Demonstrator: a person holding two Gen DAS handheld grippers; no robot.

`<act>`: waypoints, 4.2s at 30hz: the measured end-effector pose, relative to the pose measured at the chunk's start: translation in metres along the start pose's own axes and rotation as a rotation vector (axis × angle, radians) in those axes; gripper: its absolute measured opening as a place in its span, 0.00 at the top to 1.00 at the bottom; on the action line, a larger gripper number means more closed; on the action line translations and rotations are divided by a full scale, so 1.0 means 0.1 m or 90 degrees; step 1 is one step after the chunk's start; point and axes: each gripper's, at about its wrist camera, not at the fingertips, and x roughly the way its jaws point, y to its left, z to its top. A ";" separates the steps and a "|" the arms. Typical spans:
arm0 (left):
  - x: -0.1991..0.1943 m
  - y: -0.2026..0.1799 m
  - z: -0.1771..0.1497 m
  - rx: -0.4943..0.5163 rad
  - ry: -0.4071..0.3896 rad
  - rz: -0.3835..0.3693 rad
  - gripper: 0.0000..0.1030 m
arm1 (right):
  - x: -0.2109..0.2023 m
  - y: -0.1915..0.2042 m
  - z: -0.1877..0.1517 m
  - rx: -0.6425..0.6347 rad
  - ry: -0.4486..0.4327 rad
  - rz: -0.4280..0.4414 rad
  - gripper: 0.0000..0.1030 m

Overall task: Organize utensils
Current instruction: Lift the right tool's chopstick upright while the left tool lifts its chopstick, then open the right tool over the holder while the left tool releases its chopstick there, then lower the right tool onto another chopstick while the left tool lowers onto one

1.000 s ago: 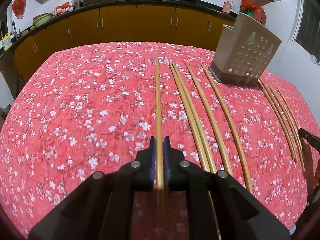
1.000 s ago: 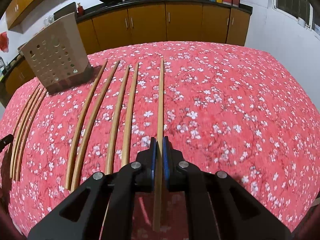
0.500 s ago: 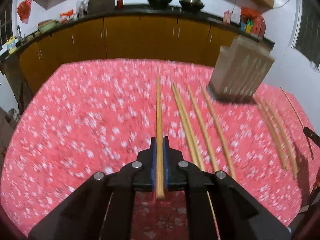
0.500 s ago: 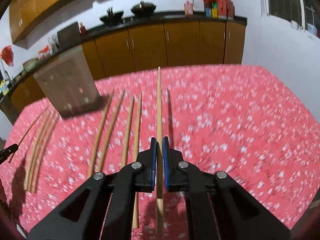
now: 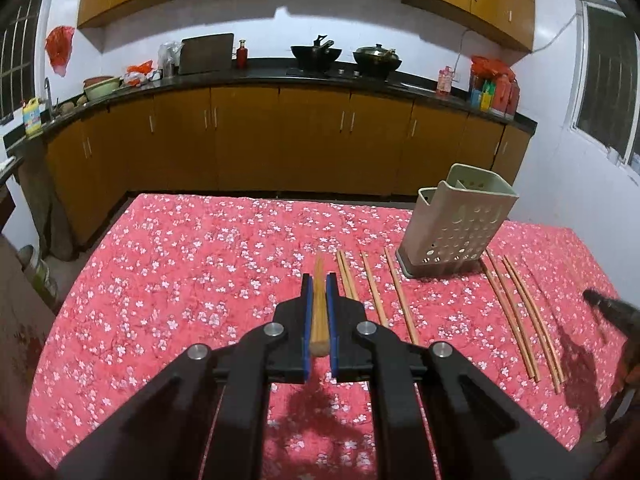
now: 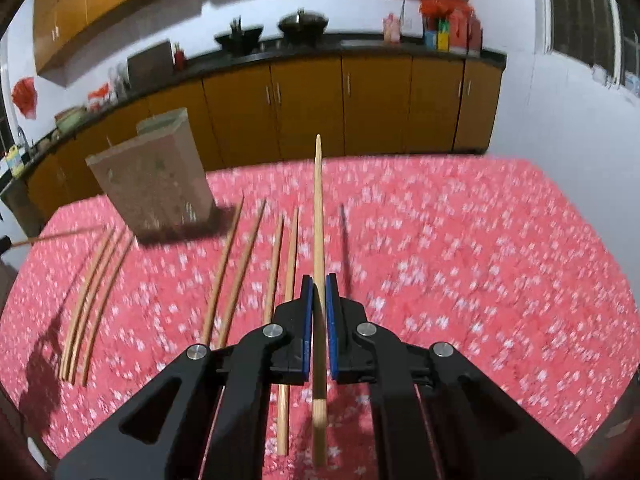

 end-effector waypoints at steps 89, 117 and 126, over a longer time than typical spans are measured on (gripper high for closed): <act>-0.09 -0.83 1.20 -0.026 -0.146 -0.133 0.78 | -0.77 0.80 1.44 -0.023 -0.188 0.181 0.69; 0.54 -0.15 -0.61 -0.054 0.117 -0.049 0.78 | 0.56 0.18 -0.39 0.000 0.134 0.051 0.92; 0.62 -0.32 -0.73 -0.028 0.148 -0.058 0.78 | 0.62 -0.04 -0.31 0.047 0.114 -0.001 0.92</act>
